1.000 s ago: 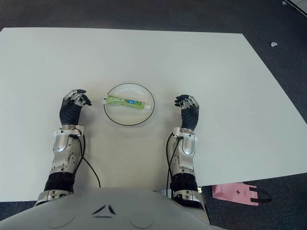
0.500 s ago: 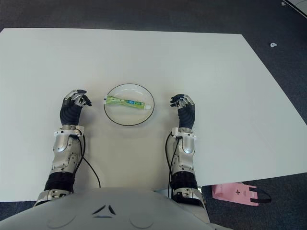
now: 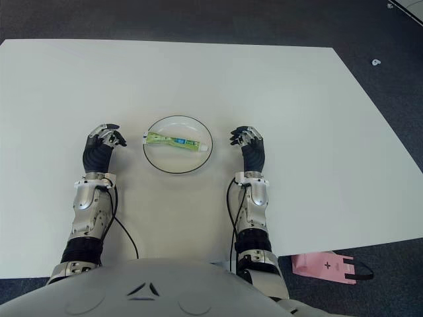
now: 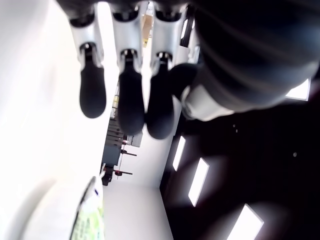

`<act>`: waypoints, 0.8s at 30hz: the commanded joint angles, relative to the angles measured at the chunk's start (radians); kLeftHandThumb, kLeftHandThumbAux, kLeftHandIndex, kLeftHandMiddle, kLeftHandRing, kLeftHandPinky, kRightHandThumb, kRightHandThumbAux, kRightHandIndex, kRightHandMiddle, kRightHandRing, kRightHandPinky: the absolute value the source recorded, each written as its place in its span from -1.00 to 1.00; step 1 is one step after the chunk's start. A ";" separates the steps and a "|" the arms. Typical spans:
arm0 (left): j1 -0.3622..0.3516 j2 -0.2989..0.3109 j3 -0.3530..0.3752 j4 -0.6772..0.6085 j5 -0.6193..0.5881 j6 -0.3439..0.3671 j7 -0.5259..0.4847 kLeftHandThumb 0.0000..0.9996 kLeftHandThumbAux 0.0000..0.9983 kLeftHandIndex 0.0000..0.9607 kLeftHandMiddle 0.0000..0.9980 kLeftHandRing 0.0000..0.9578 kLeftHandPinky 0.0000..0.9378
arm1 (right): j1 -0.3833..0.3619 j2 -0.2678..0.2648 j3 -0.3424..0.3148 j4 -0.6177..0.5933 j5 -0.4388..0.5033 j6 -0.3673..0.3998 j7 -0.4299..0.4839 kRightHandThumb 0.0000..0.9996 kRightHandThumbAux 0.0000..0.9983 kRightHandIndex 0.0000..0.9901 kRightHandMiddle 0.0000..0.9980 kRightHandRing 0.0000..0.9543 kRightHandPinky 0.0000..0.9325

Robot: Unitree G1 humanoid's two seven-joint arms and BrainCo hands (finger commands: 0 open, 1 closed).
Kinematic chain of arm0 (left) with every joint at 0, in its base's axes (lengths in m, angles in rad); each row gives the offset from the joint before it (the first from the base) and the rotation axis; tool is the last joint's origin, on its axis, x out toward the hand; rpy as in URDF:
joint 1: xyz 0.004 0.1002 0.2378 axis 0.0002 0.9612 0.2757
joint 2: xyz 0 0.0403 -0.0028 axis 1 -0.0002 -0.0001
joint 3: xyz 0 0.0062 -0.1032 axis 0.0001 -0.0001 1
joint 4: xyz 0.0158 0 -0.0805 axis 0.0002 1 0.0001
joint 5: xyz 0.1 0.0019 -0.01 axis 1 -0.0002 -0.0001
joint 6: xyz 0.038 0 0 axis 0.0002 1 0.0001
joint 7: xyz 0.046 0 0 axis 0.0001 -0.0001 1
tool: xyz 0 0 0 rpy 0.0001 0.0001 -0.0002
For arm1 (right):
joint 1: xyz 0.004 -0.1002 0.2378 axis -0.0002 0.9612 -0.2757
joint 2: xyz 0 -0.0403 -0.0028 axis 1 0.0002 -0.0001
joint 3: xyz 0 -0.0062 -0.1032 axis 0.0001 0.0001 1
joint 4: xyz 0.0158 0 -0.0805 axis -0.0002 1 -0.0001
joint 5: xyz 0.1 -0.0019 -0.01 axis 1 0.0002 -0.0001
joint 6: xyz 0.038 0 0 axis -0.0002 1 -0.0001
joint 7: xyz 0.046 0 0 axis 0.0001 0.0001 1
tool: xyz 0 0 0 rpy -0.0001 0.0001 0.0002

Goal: Put the toothpaste on the table into the plate.

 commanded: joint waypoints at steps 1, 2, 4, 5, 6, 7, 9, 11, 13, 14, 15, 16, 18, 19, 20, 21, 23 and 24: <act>0.084 -0.017 0.005 0.093 -0.012 0.110 0.004 0.41 0.43 -0.09 0.24 0.23 0.21 | 0.067 0.026 -0.012 0.083 0.027 0.085 0.005 0.39 0.46 -0.14 0.03 0.10 0.12; 0.085 -0.017 0.005 0.091 -0.013 0.111 0.005 0.41 0.43 -0.09 0.24 0.22 0.21 | 0.068 0.028 -0.014 0.081 0.029 0.094 0.005 0.39 0.46 -0.14 0.02 0.09 0.11; 0.084 -0.018 0.005 0.091 -0.012 0.115 0.007 0.41 0.43 -0.09 0.24 0.23 0.22 | 0.069 0.033 -0.018 0.078 0.035 0.111 0.004 0.39 0.46 -0.14 0.02 0.08 0.10; 0.082 -0.018 0.004 0.090 -0.010 0.118 0.009 0.42 0.43 -0.09 0.24 0.23 0.22 | 0.069 0.035 -0.020 0.079 0.039 0.119 0.003 0.39 0.46 -0.14 0.02 0.08 0.10; 0.082 -0.017 0.003 0.088 -0.008 0.120 0.010 0.42 0.43 -0.09 0.24 0.23 0.23 | 0.069 0.037 -0.022 0.080 0.042 0.125 0.002 0.39 0.46 -0.14 0.02 0.08 0.10; 0.082 -0.017 0.002 0.086 -0.007 0.120 0.009 0.42 0.43 -0.09 0.24 0.23 0.23 | 0.068 0.039 -0.025 0.081 0.047 0.137 -0.004 0.39 0.46 -0.14 0.02 0.07 0.10; 0.082 -0.016 -0.001 0.084 -0.004 0.117 0.007 0.42 0.43 -0.09 0.24 0.24 0.24 | 0.064 0.041 -0.031 0.082 0.054 0.162 -0.018 0.39 0.46 -0.14 0.02 0.07 0.10; 0.086 -0.017 -0.003 0.078 -0.002 0.115 0.005 0.42 0.43 -0.09 0.24 0.24 0.25 | 0.063 0.042 -0.038 0.078 0.060 0.191 -0.033 0.39 0.46 -0.14 0.02 0.07 0.10; 0.087 -0.017 -0.006 0.076 0.000 0.112 0.003 0.42 0.43 -0.09 0.25 0.24 0.25 | 0.059 0.044 -0.048 0.074 0.069 0.234 -0.055 0.40 0.46 -0.14 0.01 0.06 0.09; 0.087 -0.017 -0.007 0.075 0.000 0.112 0.002 0.42 0.43 -0.08 0.25 0.24 0.24 | 0.059 0.044 -0.050 0.071 0.070 0.245 -0.061 0.40 0.46 -0.14 0.01 0.06 0.09; 0.088 -0.018 -0.008 0.074 -0.001 0.113 0.001 0.42 0.43 -0.09 0.25 0.24 0.23 | 0.059 0.044 -0.051 0.069 0.069 0.251 -0.065 0.40 0.46 -0.14 0.00 0.05 0.08; 0.088 -0.018 -0.008 0.073 -0.001 0.114 0.001 0.42 0.43 -0.09 0.25 0.24 0.22 | 0.059 0.044 -0.051 0.067 0.068 0.255 -0.066 0.40 0.46 -0.14 0.00 0.05 0.07; 0.090 -0.018 -0.009 0.070 -0.002 0.115 0.000 0.41 0.43 -0.09 0.24 0.23 0.21 | 0.061 0.045 -0.052 0.059 0.067 0.268 -0.072 0.40 0.46 -0.14 -0.01 0.04 0.06; 0.091 -0.018 -0.008 0.070 -0.003 0.115 -0.002 0.41 0.43 -0.09 0.24 0.23 0.20 | 0.063 0.045 -0.053 0.056 0.067 0.274 -0.074 0.40 0.46 -0.14 -0.01 0.04 0.05; 0.091 -0.017 -0.008 0.070 -0.004 0.115 -0.003 0.41 0.43 -0.09 0.24 0.23 0.21 | 0.064 0.045 -0.054 0.053 0.067 0.278 -0.075 0.40 0.46 -0.14 -0.02 0.03 0.05; 0.091 -0.017 -0.008 0.070 -0.005 0.115 -0.004 0.41 0.43 -0.09 0.24 0.23 0.21 | 0.065 0.045 -0.054 0.050 0.067 0.281 -0.076 0.40 0.46 -0.14 -0.02 0.03 0.05; 0.091 -0.017 -0.008 0.072 -0.006 0.114 -0.007 0.41 0.43 -0.09 0.24 0.23 0.22 | 0.065 0.044 -0.056 0.048 0.067 0.290 -0.079 0.40 0.46 -0.14 -0.02 0.03 0.05; 0.091 -0.016 -0.008 0.072 -0.006 0.115 -0.008 0.41 0.43 -0.09 0.24 0.23 0.21 | 0.065 0.043 -0.057 0.047 0.067 0.295 -0.081 0.40 0.46 -0.14 -0.03 0.02 0.05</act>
